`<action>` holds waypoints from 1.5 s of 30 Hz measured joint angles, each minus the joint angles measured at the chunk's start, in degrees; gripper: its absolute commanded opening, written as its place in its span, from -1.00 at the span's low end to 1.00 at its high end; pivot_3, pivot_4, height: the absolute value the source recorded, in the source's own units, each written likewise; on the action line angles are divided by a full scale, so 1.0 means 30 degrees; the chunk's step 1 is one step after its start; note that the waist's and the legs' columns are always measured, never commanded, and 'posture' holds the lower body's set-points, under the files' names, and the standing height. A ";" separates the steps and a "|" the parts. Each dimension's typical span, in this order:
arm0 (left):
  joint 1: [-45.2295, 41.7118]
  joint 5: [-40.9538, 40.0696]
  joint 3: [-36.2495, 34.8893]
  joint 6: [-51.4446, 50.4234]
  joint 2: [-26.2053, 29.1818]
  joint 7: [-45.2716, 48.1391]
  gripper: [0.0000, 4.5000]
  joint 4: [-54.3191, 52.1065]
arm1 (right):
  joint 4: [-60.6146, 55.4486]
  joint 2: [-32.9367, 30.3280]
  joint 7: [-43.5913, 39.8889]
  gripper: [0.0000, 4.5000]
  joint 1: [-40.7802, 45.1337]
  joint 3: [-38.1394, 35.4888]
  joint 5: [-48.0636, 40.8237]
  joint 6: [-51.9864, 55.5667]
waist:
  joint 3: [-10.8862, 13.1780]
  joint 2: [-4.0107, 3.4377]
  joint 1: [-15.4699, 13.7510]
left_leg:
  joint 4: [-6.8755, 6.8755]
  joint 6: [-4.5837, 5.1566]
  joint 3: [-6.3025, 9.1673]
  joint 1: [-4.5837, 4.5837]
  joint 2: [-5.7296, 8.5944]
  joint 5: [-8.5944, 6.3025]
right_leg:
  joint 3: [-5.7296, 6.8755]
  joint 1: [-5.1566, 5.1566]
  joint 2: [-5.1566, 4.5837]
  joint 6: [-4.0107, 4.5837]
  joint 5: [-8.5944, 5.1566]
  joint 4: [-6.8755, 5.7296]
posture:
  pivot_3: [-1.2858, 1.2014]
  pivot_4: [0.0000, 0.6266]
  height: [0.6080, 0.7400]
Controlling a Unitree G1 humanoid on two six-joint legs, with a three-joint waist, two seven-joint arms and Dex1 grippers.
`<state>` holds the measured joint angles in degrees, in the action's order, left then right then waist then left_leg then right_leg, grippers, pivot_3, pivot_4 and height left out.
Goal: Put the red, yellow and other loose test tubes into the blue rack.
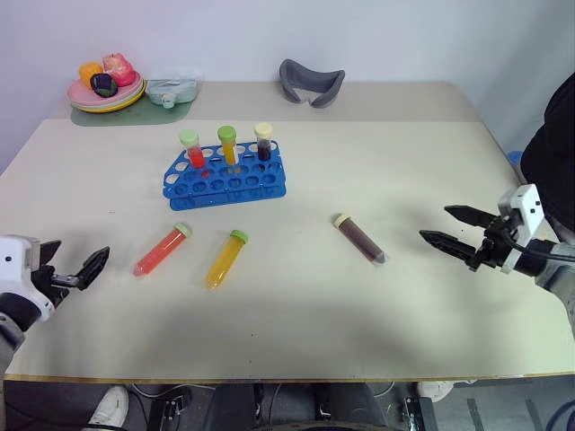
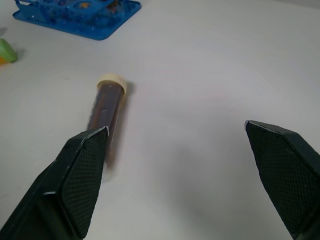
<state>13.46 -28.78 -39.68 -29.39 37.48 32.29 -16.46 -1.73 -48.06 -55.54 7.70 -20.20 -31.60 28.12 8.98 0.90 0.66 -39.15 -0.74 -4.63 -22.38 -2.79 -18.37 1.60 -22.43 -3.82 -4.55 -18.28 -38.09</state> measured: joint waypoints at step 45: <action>-0.2272 -0.1625 0.6176 -0.0321 -0.0243 0.1963 0.99 -0.3498 | -0.8104 0.1707 0.8451 1.00 0.5866 0.5043 -0.1298 1.2579 | 0.0000 -0.0005 0.0050 | 0.0002 -0.0104 0.0002 -0.0012 -0.0002 0.0058 | -0.0006 -0.0018 -0.0014 0.0003 0.0000 -0.0006 | 0.03 -0.52 0.92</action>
<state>6.64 -33.66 -21.16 -30.36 36.76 38.18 -26.96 -26.04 -42.94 -30.19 25.30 -5.08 -35.49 65.86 8.98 0.89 0.81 -39.15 -1.05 -4.62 -22.42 -2.80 -18.19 1.59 -22.48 -3.86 -4.54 -18.28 -38.11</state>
